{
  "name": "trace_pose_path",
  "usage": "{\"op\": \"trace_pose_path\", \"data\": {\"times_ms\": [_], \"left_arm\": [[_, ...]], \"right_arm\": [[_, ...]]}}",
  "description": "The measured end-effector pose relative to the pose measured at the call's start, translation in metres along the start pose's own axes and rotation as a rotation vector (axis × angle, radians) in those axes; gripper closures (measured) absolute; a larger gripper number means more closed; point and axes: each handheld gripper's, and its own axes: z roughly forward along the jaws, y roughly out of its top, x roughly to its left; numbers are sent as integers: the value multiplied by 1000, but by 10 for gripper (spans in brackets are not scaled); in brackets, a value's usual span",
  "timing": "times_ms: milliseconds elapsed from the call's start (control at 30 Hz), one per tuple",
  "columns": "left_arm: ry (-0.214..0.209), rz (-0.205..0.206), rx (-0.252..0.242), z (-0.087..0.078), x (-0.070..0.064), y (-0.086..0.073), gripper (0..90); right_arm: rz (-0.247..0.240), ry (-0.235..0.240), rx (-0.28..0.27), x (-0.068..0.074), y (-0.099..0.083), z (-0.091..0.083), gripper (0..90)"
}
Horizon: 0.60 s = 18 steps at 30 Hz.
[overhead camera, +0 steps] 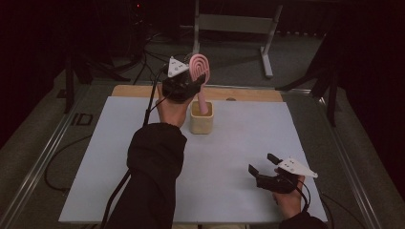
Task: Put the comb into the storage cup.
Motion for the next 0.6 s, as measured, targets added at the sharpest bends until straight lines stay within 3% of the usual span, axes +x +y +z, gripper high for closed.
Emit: {"op": "trace_pose_path", "data": {"times_ms": [600], "left_arm": [[9,-8,2,10,-2,-6,645]], "right_arm": [[-5,4,-1,-1,0,0,100]]}}
